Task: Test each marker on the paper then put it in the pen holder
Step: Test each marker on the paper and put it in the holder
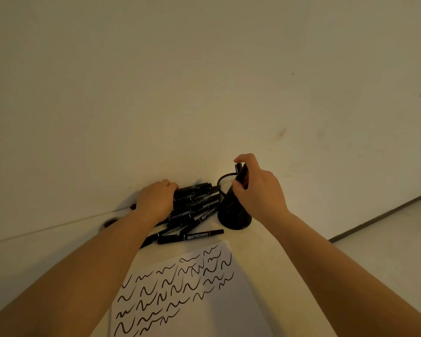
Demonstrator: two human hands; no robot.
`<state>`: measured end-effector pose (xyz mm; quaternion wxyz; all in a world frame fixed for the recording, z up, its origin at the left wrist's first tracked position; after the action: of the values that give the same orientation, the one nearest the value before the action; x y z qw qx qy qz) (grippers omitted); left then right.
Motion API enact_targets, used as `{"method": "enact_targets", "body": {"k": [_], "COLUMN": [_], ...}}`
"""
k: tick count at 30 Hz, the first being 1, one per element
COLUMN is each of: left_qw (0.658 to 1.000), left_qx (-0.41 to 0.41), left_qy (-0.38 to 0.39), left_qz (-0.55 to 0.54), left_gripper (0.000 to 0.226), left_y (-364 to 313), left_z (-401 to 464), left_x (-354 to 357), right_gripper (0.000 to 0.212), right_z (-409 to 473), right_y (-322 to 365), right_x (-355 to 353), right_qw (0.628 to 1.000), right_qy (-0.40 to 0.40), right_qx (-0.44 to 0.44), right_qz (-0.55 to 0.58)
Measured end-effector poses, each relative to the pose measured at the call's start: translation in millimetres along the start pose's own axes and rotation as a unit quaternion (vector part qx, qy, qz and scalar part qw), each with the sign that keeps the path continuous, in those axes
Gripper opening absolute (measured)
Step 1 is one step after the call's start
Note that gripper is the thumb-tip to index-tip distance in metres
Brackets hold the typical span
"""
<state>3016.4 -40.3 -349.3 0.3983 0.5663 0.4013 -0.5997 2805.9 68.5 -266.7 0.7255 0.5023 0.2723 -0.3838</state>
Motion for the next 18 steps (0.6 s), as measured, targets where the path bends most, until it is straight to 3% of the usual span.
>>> {"method": "enact_targets", "body": {"k": [3,12,18], "left_qw": [1.0,0.99,0.988], "left_qx": [-0.005,-0.065,-0.07], "left_qy": [-0.014,0.04,0.093], "left_qz": [0.014,-0.119,-0.099], "left_gripper": [0.037,0.026,0.035], "left_y": [1,13,8], "left_z": [3,6,4], "left_x": [4,10,10], "right_gripper": [0.037,0.026,0.024], "right_z": [-1,-1,-1], "right_y": [-2,-5,-5], "right_x": [8,23,25], "right_qw": [0.999,0.991,0.991], "right_qy": [0.01,0.014,0.008], "right_qx": [-0.013,-0.057,-0.064], "right_qz": [-0.045,-0.118,-0.119]}}
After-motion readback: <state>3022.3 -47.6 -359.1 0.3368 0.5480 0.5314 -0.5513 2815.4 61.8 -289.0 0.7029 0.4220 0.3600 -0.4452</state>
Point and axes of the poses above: each hand's wrist, its own z-axis towards the middle knuckle, its own x-axis out of the palm, y = z × x, the point moved 3 cm from there along z, towards the middle knuckle, and after that the axes turned 9 degrees about y, right-handed, at the moved point
